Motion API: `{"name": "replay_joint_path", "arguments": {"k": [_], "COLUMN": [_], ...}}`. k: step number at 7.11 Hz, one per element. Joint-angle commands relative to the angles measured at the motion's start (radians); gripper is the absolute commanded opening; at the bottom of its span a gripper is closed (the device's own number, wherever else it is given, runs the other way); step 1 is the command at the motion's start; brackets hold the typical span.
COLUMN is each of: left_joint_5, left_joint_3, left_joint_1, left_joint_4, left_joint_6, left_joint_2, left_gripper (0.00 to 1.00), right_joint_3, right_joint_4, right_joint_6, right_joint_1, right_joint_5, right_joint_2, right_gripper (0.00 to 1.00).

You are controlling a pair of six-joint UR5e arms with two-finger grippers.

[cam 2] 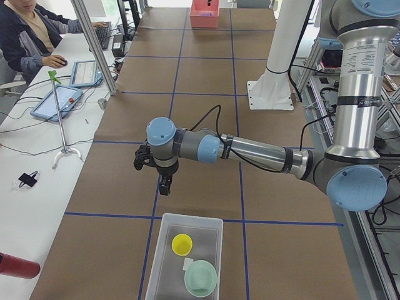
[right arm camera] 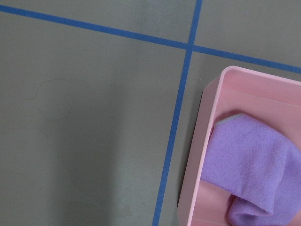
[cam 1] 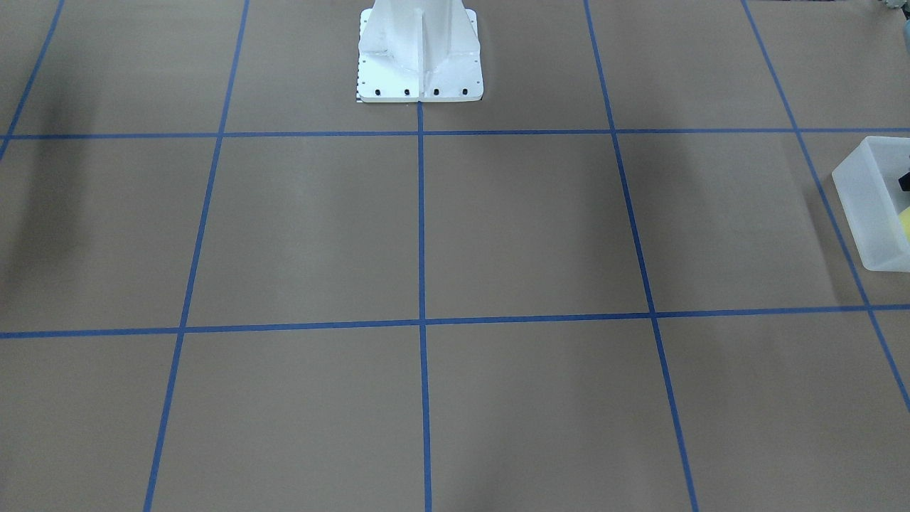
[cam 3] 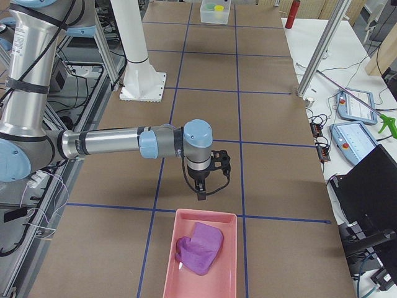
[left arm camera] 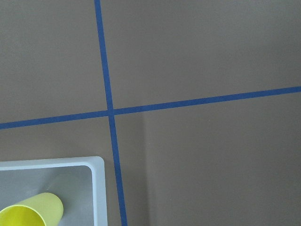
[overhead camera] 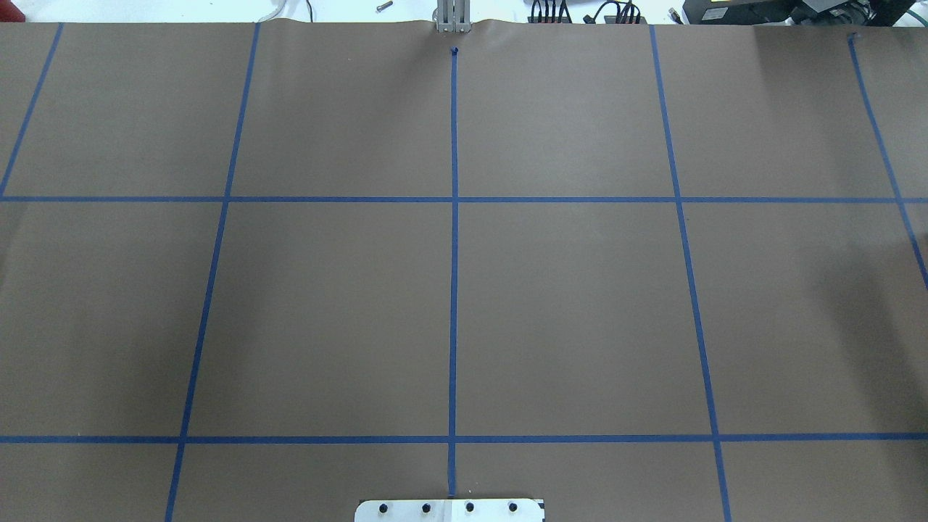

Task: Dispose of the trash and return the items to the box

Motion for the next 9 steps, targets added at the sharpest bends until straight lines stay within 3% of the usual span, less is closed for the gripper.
{"name": "replay_joint_path", "arguments": {"k": [1, 3, 5, 9], "left_joint_5": [0.000, 0.000, 0.000, 0.009], "left_joint_3": [0.014, -0.050, -0.013, -0.006], "left_joint_1": [0.001, 0.005, 0.008, 0.005], "left_joint_4": [-0.027, -0.030, -0.098, -0.097], "left_joint_6": [0.000, 0.000, -0.001, -0.001], "left_joint_2": [0.003, 0.025, 0.023, 0.029], "left_gripper": [0.98, 0.98, 0.98, 0.98], "right_joint_3": [-0.002, -0.013, -0.013, -0.014], "right_joint_4": [0.000, 0.000, 0.000, 0.000], "right_joint_6": [0.006, 0.010, 0.010, 0.008], "right_joint_1": [0.015, 0.017, 0.017, 0.022], "right_joint_5": [-0.001, 0.001, -0.001, -0.001], "right_joint_2": [0.004, 0.010, 0.013, 0.012], "right_gripper": [1.00, 1.00, 1.00, 1.00]}}
